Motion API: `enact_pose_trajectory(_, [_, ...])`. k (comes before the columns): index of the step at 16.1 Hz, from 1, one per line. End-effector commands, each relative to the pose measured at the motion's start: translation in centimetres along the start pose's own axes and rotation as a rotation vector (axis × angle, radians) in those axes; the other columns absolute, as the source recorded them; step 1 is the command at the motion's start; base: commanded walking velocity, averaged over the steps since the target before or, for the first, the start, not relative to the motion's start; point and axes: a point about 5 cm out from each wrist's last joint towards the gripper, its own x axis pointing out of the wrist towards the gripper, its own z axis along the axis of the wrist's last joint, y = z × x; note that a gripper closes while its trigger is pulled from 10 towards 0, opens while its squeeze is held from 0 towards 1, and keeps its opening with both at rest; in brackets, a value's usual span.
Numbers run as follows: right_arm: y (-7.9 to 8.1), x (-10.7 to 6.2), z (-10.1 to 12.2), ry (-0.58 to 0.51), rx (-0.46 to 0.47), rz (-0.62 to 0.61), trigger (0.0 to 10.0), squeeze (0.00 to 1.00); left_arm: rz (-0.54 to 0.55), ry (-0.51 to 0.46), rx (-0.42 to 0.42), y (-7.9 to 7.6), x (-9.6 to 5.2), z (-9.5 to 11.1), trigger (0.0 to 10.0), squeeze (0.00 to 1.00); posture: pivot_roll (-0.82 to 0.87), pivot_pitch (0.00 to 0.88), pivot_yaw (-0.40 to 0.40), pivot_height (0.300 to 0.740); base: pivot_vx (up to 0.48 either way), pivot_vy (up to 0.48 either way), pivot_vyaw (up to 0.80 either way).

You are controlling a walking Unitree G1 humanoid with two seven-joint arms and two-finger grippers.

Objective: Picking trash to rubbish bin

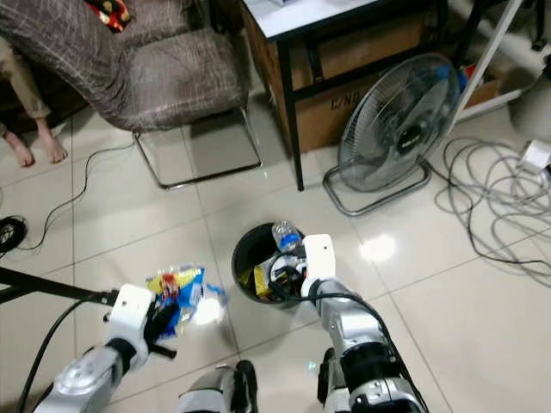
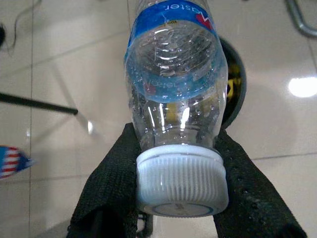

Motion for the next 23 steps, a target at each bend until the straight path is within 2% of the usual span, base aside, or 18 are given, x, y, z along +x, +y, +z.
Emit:
enact_pose_trajectory(1, [0.6,0.4,-2.0,0.084,-0.029,0.015,10.0,0.00,-0.019,0.029,0.024,0.1,-0.8,-0.5,9.5,0.00,0.01,0.331,0.152,0.740,0.000,0.000,0.00])
enact_pose_trajectory(3, [0.6,0.7,-2.9,0.125,-0.030,0.007,10.0,0.00,-0.053,0.033,0.054,-0.1,-1.2,-0.4,9.5,0.00,0.03,0.336,0.163,0.740,0.000,0.000,0.00])
enact_pose_trajectory(4, [0.8,0.9,-3.2,0.141,-0.033,0.012,10.0,0.00,-0.058,0.029,0.053,-0.1,-1.4,-0.1,8.8,0.00,0.03,0.338,0.169,0.740,0.000,0.000,0.00])
enact_pose_trajectory(5, [0.9,1.0,-3.4,0.148,-0.035,0.014,10.0,0.00,-0.065,0.022,0.048,-0.2,-1.5,0.2,8.7,0.00,0.04,0.344,0.171,0.740,0.000,0.000,0.00])
enact_pose_trajectory(7, [1.0,1.2,-3.4,0.151,-0.039,0.014,10.0,0.00,-0.071,0.019,0.045,-0.3,-1.7,0.2,8.9,0.00,0.05,0.345,0.171,0.740,0.000,0.000,0.00])
enact_pose_trajectory(10, [0.4,1.3,-2.9,0.133,-0.060,-0.011,10.0,0.00,-0.093,0.025,0.030,-0.9,-2.4,0.0,8.6,0.00,0.06,0.344,0.172,0.740,0.000,0.000,0.00])
enact_pose_trajectory(13, [-0.5,1.4,-2.4,0.116,-0.047,-0.037,10.0,0.00,-0.182,0.047,0.029,-1.8,-3.3,-0.3,8.4,0.00,0.06,0.345,0.175,0.740,0.000,0.000,0.00])
enact_pose_trajectory(15, [-0.6,1.4,-2.5,0.115,-0.045,-0.040,10.0,0.00,-0.212,0.060,0.036,-2.0,-3.8,-0.5,8.5,0.00,0.06,0.350,0.179,0.740,0.000,0.000,0.00])
enact_pose_trajectory(20, [-0.3,1.5,-2.7,0.106,-0.027,-0.016,10.0,0.00,-0.209,0.069,0.030,-2.1,-3.8,-0.6,8.5,0.00,0.07,0.353,0.181,0.740,0.000,0.000,0.00])
enact_pose_trajectory(23, [-0.7,1.5,-2.7,0.108,-0.034,-0.033,10.0,0.00,-0.218,0.078,0.031,-2.2,-4.0,-0.8,8.5,0.00,0.07,0.354,0.183,0.740,0.000,0.000,0.00])
